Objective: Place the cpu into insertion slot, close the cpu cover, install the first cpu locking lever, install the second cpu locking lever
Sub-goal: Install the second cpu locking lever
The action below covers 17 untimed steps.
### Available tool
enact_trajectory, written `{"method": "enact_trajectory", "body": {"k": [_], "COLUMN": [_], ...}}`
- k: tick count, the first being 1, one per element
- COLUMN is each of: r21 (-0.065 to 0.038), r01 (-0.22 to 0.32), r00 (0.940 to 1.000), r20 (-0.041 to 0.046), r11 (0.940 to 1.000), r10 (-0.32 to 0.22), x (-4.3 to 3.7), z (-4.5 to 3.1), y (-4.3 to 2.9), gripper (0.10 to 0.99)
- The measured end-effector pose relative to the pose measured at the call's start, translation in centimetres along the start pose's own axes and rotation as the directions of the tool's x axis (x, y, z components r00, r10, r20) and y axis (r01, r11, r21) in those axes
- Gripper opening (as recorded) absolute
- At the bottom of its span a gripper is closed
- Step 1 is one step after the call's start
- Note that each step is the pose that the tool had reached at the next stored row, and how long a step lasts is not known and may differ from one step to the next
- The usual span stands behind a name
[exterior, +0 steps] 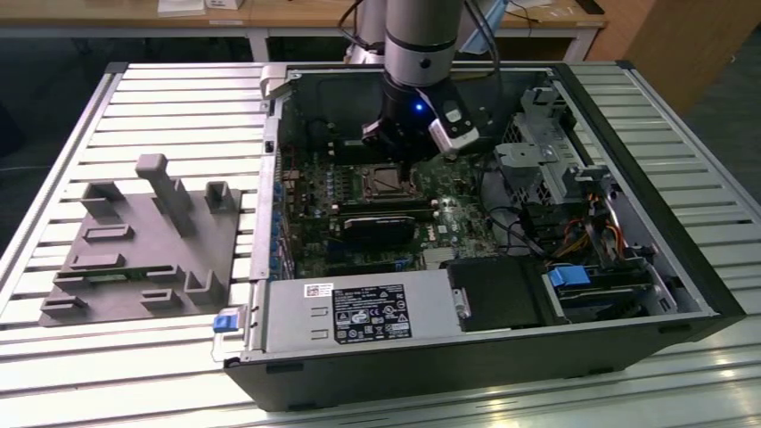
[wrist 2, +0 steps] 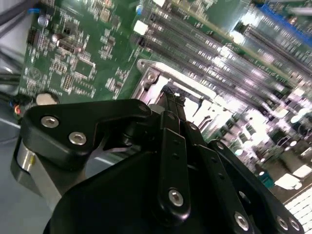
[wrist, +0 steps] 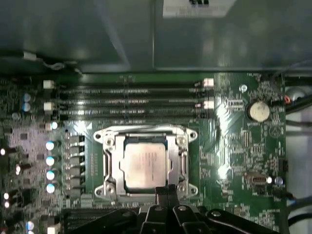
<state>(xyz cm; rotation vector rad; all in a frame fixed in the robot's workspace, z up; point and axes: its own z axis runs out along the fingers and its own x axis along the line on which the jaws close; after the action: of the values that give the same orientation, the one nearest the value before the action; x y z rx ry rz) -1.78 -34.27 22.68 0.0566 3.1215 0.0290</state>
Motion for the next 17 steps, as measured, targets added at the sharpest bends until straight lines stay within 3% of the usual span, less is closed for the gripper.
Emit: {"method": "enact_trajectory", "body": {"k": [3,8,17], "r21": [-0.006,-0.054,-0.055], "r01": [0.000,-0.001,-0.001], "r00": [1.0000,1.0000,1.0000], "r20": [-0.0033,-0.0083,-0.0084], "r11": [1.0000,0.9986,0.9985], "r10": [0.000,0.001,0.001], "x": [-0.02,-0.04,-0.08], "z": [-0.01,-0.01,-0.04], "y": [-0.45,-0.78,-2.15], "gripper": [0.118,0.118,0.118]}}
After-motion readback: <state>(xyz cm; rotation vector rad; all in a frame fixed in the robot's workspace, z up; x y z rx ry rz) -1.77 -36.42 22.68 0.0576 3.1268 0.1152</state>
